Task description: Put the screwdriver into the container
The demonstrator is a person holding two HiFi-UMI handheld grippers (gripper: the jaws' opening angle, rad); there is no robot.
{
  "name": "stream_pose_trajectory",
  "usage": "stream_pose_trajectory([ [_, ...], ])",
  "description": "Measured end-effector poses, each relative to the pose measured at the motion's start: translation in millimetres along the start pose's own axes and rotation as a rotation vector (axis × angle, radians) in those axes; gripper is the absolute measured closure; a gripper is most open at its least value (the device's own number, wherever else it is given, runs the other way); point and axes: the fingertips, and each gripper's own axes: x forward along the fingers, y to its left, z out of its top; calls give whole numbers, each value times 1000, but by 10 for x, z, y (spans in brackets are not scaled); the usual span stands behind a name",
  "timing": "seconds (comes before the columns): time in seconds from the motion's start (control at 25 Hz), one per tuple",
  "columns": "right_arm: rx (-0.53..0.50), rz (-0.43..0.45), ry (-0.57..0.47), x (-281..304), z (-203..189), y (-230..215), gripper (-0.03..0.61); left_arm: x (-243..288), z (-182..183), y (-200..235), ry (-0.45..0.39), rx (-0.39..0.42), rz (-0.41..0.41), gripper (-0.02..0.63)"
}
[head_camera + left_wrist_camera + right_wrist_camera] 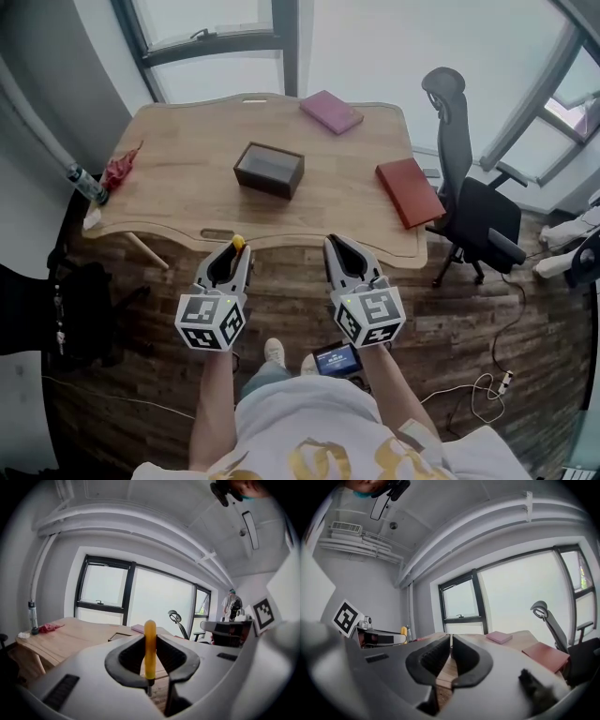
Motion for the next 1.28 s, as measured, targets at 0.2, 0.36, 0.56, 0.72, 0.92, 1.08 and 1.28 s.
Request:
stream_pose_trajectory([
  [0.2, 61, 61, -20, -44, 11, 5, 546, 8, -21, -42, 4, 24, 28, 534],
  [0.36, 121, 97, -31, -67, 2, -36, 546, 17, -38, -79, 5, 55, 46, 534],
  [0.56, 109, 90, -11, 38, -31, -98, 546, 106, -109, 43, 36, 78, 92, 534],
  [0.72, 31, 91, 32, 241, -95, -137, 546, 266, -82, 227, 17, -3, 117, 534],
  [0.92, 33, 73, 47, 605, -133, -288, 546, 677, -97, 479, 63, 27, 105, 534],
  [1.08, 101, 78, 43, 1056, -80, -460, 546, 1075, 32, 730, 64, 49, 65, 534],
  [1.28, 92, 60, 61, 1729, 14, -571, 546, 1612, 234, 1161, 71, 48, 27, 534],
])
